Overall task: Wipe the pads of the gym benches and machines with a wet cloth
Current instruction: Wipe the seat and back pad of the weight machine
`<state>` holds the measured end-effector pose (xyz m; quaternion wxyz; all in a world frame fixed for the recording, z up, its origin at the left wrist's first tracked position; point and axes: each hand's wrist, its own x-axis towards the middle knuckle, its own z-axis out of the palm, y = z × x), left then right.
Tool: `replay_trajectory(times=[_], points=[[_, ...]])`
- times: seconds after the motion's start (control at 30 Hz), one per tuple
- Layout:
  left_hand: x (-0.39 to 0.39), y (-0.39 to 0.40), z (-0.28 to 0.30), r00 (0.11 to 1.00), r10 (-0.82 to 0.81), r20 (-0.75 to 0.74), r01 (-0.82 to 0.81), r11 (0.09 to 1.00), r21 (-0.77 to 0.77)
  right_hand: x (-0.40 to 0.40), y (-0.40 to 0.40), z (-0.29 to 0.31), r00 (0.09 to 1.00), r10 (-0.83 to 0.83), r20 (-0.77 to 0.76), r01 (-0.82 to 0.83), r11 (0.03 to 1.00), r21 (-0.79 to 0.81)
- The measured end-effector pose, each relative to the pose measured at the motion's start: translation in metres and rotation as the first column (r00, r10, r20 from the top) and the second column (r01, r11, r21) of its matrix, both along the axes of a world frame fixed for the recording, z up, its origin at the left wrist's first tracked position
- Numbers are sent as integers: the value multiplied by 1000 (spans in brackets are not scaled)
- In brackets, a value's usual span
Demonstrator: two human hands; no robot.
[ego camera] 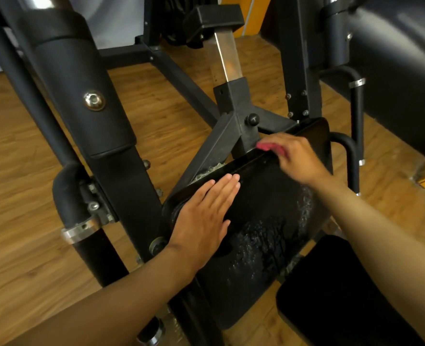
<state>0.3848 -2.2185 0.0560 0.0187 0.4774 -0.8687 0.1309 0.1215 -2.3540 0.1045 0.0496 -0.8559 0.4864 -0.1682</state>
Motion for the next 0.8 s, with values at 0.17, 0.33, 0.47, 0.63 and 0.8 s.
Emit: replay_trajectory(times=[0.17,0.33,0.47,0.63,0.8], points=[[-1,-2,0,1000,-4,-14,4,999,38,-47,-30,0,982,-187,-17,186,981,-57],[-3,-2,-2,999,3,-45,-2,1000,26,-73,-50,1,948,-317,31,318,947,-36],[-4,-2,-2,999,0,-32,1,999,39,-85,-62,-3,879,-466,101,466,885,21],[-3,-3,2,1000,2,-13,-2,998,63,-73,-64,-9,662,-677,322,688,719,98],[-4,-1,5,1000,13,-1,-13,998,54,-32,-22,-37,686,-577,444,623,780,51]])
